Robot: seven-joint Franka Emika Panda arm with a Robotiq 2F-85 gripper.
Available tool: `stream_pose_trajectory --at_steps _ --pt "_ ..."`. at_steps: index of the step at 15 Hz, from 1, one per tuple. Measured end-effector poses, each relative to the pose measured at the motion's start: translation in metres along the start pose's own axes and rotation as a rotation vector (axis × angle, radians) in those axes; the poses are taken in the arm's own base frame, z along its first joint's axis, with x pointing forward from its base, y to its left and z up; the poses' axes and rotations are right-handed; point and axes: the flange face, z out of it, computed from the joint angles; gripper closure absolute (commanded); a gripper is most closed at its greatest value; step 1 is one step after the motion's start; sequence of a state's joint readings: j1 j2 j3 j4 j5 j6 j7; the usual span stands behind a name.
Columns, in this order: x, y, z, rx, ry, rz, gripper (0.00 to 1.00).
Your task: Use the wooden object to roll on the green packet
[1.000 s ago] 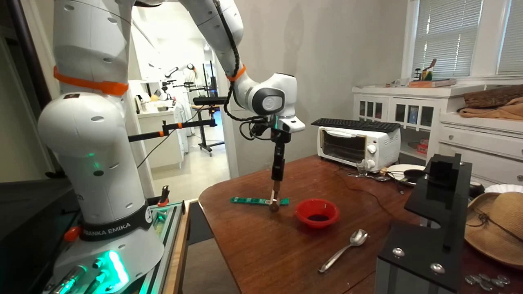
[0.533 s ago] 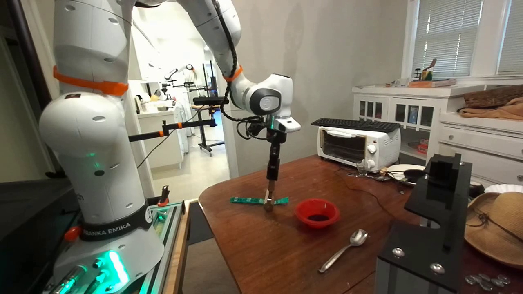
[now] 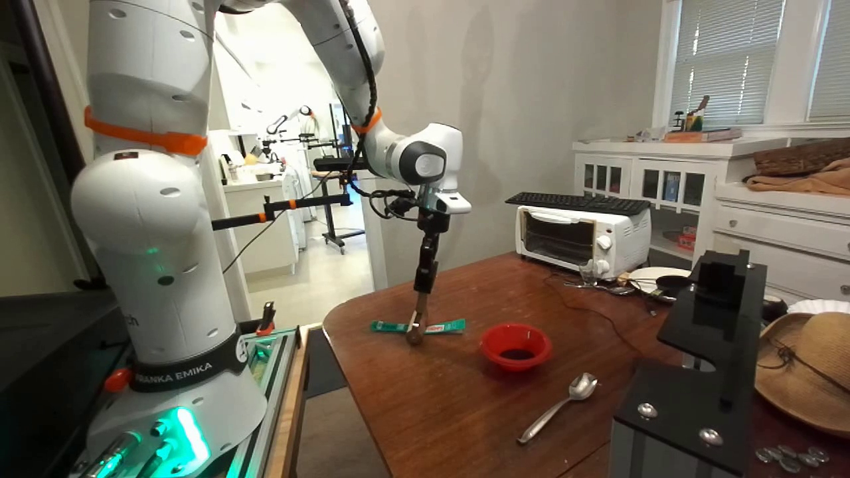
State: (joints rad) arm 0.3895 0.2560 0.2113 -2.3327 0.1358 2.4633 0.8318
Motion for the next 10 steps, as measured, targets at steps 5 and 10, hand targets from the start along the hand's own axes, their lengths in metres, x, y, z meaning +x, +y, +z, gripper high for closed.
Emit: stream_pose_trajectory --at_steps 5,10 --pt "-0.022 -0.013 0.004 -0.026 -0.016 -0.02 0.78" --pt "-0.046 -0.023 0.011 -0.036 -0.044 -0.051 0.78"
